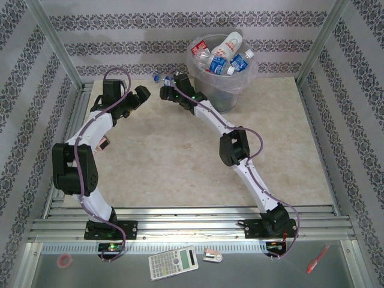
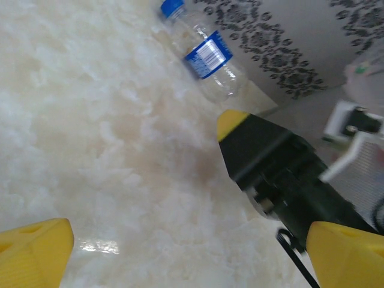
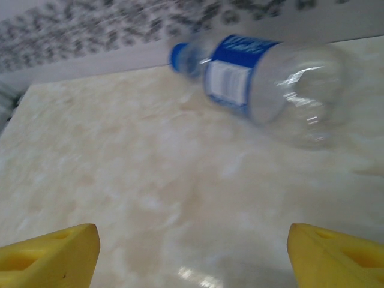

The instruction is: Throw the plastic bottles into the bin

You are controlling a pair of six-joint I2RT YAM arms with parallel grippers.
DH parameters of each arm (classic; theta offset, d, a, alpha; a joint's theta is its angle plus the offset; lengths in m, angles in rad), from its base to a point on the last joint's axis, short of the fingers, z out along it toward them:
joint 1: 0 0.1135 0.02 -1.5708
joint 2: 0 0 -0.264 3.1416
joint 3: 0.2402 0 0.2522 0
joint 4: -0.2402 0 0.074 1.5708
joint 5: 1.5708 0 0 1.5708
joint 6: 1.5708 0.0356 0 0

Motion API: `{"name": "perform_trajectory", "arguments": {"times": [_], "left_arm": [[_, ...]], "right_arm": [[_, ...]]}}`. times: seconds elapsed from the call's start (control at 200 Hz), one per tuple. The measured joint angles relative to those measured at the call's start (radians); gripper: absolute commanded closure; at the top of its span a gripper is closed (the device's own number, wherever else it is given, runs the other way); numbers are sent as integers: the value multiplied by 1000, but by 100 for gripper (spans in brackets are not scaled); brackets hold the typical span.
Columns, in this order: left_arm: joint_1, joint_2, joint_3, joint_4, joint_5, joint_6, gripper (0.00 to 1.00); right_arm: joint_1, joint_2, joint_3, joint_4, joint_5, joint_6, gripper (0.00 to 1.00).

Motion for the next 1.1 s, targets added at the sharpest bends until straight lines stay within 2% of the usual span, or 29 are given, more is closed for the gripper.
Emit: {"name": "perform_trajectory", "arguments": {"times": [0.195,0.585,1.104], "left_arm": [[0,-49,-13,-22,19,2,0],[0,-65,-96,-29,38,-25,0],[4,-61,-87,-82,54,-20,0]], "right_arm": [[-53,58,61,57,-4,80,15],[-67,179,127,256,-28,287,15],[-71,272,144,456,53,485,26]]}}
